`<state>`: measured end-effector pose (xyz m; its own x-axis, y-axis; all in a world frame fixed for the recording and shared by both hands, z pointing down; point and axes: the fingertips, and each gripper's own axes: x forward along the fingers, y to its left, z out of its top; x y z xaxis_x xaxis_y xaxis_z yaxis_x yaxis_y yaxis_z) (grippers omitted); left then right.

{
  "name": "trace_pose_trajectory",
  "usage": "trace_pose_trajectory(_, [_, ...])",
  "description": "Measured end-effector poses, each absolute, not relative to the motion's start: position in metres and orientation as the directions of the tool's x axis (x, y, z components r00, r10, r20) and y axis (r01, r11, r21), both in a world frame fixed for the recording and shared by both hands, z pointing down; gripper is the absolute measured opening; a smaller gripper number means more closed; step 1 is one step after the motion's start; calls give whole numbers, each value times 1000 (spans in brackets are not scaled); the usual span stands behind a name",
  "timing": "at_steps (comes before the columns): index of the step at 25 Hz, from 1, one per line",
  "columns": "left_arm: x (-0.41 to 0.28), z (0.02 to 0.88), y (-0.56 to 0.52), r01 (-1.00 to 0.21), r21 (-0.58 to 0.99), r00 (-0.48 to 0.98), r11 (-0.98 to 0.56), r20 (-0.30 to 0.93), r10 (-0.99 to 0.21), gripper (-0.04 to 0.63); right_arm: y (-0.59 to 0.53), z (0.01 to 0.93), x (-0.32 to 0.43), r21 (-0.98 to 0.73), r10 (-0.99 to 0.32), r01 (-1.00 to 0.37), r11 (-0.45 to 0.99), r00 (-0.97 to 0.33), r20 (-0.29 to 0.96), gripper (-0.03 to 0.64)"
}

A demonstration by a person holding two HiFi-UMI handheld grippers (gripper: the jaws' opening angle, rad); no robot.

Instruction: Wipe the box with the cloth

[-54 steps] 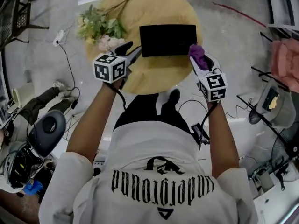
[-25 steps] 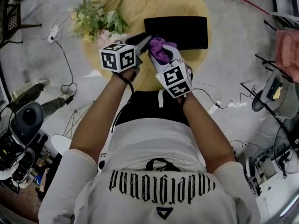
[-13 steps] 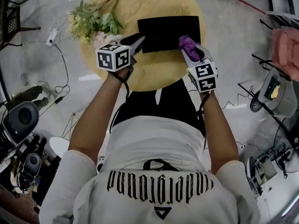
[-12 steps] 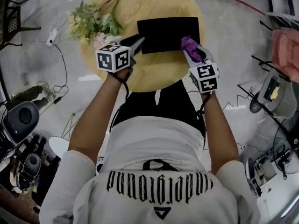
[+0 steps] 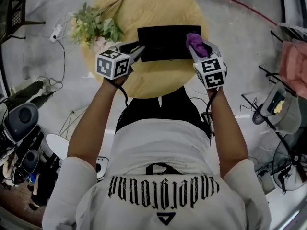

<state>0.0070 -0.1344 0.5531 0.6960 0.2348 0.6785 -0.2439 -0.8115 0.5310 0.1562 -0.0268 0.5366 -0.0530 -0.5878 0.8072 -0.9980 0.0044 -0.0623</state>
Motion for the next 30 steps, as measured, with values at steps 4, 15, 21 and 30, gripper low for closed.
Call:
trace_pose_trajectory(4, [8, 553, -133, -235, 512, 676, -826, 697, 239, 135, -65, 536, 179, -40, -594, -998, 40, -56, 802, 126])
trace_pose_trajectory(15, [7, 554, -133, -251, 542, 686, -802, 684, 248, 137, -118, 538, 107, -88, -586, -973, 212, -199, 785, 120])
trace_pose_trajectory(21, [5, 554, -133, -248, 553, 692, -795, 676, 254, 138, -160, 540, 31, -130, -541, -915, 381, -335, 771, 118])
trace_pose_trajectory(30, [4, 553, -134, -281, 537, 706, -796, 677, 207, 137, -134, 537, 14, -196, -494, -897, 397, -389, 777, 111])
